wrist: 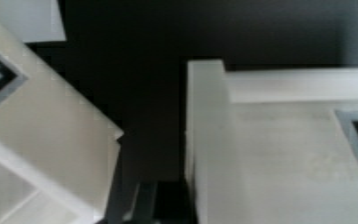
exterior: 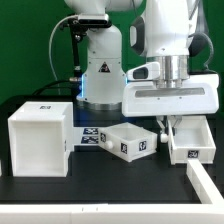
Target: Assemble drawer
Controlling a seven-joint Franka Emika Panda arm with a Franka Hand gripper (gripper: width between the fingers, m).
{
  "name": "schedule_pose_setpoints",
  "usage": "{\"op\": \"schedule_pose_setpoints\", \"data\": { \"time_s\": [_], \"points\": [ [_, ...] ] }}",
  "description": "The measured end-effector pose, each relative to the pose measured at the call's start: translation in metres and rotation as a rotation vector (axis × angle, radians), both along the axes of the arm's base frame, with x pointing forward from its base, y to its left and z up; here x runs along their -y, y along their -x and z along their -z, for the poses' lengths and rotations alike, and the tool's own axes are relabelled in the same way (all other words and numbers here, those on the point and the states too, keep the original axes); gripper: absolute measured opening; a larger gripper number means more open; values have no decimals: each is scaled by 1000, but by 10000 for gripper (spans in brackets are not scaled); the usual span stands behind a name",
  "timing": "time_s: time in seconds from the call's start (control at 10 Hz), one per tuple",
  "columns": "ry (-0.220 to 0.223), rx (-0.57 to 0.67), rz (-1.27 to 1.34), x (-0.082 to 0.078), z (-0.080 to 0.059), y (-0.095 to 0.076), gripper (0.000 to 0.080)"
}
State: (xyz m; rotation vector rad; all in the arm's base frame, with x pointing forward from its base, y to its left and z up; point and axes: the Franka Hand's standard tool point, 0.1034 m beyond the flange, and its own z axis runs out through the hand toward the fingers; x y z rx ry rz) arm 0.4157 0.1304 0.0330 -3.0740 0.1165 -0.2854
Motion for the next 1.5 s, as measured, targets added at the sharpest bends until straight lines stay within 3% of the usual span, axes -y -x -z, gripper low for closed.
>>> {"op": "schedule_pose_setpoints", "data": {
  "time_s": [0.4,0.6,0.7,0.9,1.1,1.3,1.4,1.5],
  "points": [
    [1,-1,0,-1,4,-1,45],
    [2,-1,-1,-1,4,-1,404],
    [2,-1,-2,-1,4,-1,404],
    [4,-22,-8,0,1,0,626],
    [-5,-48,-20,7,-26,-6,642],
    [-10,-85,-56,25,-54,-13,648],
    [-16,-80,-46,36,-61,-21,649],
    [-16,-80,-37,33,-57,-19,649]
  ]
}}
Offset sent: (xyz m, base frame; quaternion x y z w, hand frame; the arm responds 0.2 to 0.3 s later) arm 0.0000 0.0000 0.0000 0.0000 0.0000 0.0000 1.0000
